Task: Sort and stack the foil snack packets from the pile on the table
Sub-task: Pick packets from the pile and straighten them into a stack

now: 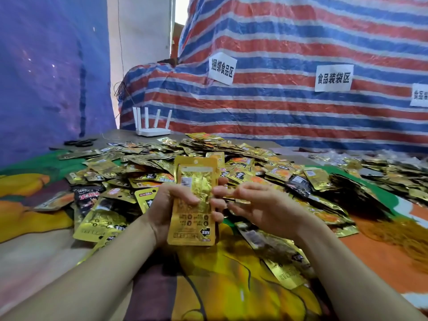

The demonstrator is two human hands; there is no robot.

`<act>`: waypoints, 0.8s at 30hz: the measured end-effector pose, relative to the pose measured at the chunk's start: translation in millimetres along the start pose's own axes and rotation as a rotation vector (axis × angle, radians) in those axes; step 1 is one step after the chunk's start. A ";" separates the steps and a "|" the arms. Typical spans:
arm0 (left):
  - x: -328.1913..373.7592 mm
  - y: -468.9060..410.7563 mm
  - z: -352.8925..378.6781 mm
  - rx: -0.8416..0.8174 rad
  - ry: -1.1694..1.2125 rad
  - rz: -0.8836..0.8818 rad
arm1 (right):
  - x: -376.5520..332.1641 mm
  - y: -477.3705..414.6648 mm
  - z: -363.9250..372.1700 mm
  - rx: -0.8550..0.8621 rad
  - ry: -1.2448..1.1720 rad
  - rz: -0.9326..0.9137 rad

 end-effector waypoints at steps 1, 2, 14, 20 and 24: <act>0.9 -0.6 -0.6 0.009 -0.004 0.003 | -2.4 0.0 -0.3 -0.021 -0.035 -0.030; 1.6 -1.3 -2.2 0.028 -0.020 0.014 | -4.4 -0.1 -1.7 -0.026 -0.082 -0.057; 0.7 -3.8 -10.2 0.142 -0.057 0.051 | -7.9 -2.8 0.0 -0.069 -0.381 -0.213; 17.4 1.4 -31.7 0.655 -0.200 0.293 | -5.7 -4.8 -10.8 0.148 -0.189 -0.225; 30.0 2.4 -34.6 0.733 -0.207 0.548 | 10.8 -8.6 9.5 0.238 -0.020 -0.170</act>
Point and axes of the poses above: each hand's wrist, its own y-axis away from the middle knuckle, its own z-axis out of the palm, x = y × z, the point moved 4 cm from there along -y, towards the middle knuckle, and after that the axes turned 8 degrees about z, right-handed, at the moved point
